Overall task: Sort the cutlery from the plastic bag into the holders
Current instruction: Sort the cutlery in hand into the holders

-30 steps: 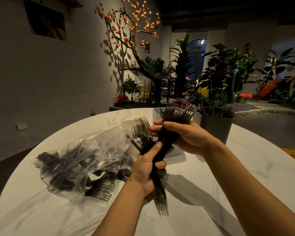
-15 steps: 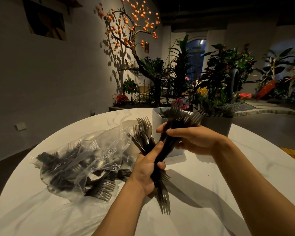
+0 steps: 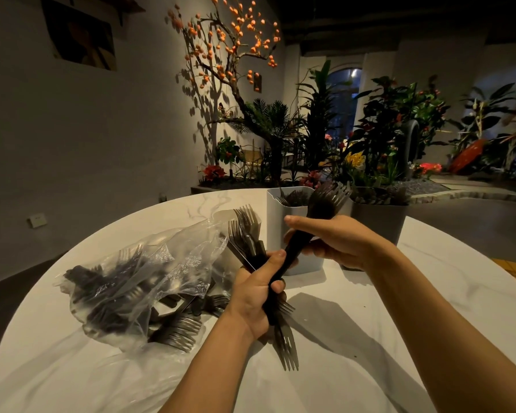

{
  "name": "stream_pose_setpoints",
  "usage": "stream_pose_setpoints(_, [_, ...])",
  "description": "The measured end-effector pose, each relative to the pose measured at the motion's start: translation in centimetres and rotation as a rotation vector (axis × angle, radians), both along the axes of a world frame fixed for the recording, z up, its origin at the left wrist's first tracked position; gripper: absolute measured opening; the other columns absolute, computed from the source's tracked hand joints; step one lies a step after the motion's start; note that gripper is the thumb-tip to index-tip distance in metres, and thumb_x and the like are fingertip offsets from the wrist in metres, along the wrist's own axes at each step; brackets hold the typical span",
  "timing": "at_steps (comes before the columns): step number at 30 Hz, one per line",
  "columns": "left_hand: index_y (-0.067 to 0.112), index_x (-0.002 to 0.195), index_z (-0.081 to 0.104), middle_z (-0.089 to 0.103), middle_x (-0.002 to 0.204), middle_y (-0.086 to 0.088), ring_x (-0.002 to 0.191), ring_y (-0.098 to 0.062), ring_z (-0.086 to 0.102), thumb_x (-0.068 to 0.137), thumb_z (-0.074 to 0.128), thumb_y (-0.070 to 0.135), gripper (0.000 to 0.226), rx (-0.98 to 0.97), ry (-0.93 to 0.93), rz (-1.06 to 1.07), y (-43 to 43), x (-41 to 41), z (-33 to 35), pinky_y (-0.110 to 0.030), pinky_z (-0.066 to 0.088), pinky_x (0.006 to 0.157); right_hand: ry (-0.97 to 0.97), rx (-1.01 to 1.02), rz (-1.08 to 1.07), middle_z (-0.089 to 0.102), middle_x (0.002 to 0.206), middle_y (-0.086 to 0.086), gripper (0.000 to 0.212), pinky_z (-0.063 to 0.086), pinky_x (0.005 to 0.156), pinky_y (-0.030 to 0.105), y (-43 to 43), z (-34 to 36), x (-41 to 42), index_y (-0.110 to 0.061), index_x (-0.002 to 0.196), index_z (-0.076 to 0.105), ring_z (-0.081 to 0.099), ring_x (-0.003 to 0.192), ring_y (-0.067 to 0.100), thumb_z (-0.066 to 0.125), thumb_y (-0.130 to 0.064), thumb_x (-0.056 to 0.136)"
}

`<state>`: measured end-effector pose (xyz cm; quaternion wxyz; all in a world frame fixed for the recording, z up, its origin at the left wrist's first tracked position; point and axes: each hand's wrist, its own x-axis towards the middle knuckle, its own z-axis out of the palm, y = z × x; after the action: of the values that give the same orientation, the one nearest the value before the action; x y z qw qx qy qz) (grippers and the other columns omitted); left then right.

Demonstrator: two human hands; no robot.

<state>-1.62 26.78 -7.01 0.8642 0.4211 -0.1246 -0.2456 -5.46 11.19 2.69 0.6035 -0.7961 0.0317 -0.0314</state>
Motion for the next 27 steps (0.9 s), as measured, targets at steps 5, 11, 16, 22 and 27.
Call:
stream_pose_setpoints(5, [-0.001,0.130,0.061,0.076,0.108,-0.016,0.044,-0.004,0.046,0.087,0.073,0.028,0.053,0.015,-0.011,0.001,-0.12,0.01,-0.14,-0.017,0.040,0.044,0.029,0.101,0.043,0.076,0.096,0.017,0.027,0.060,0.071,0.025,-0.60,0.02,0.00,0.007,0.104,0.069,0.073,0.085,0.028,0.067,-0.019,0.094])
stream_pose_setpoints(11, [0.000,0.126,0.066,0.076,0.107,-0.017,0.046,-0.004,0.048,0.087,0.071,0.033,0.051,0.046,-0.043,0.000,-0.19,0.07,-0.19,-0.015,0.042,0.047,-0.041,0.108,0.004,0.073,0.084,0.015,0.013,0.057,0.062,0.021,-0.60,0.31,-0.25,0.000,0.093,0.070,0.070,0.069,0.021,0.071,-0.013,0.089])
stream_pose_setpoints(16, [0.004,0.119,0.072,0.076,0.091,-0.012,0.046,-0.005,0.048,0.094,0.066,0.037,0.042,0.097,-0.051,0.030,-0.28,0.08,-0.13,-0.017,0.043,0.047,-0.050,0.078,-0.050,0.075,0.081,0.011,0.007,0.057,0.063,0.022,-0.04,0.10,-0.09,-0.003,0.089,0.071,0.074,0.075,0.022,0.076,-0.004,0.083])
stream_pose_setpoints(22, [0.003,0.122,0.069,0.075,0.094,-0.013,0.048,-0.005,0.048,0.096,0.066,0.031,0.037,0.078,-0.043,-0.012,-0.20,0.07,-0.21,-0.017,0.044,0.047,-0.039,0.045,-0.077,0.076,0.090,0.016,0.013,0.059,0.066,0.025,-0.27,0.31,-0.07,-0.003,0.097,0.070,0.076,0.084,0.027,0.075,-0.004,0.086])
stream_pose_setpoints(27, [-0.001,0.120,0.067,0.074,0.102,-0.016,0.048,-0.004,0.048,0.094,0.068,0.020,0.033,0.038,-0.016,-0.047,-0.08,0.02,-0.11,-0.017,0.043,0.046,-0.041,0.081,-0.096,0.075,0.094,0.018,0.027,0.057,0.061,0.023,-0.53,0.54,-0.19,0.001,0.111,0.064,0.076,0.080,0.025,0.074,-0.011,0.088])
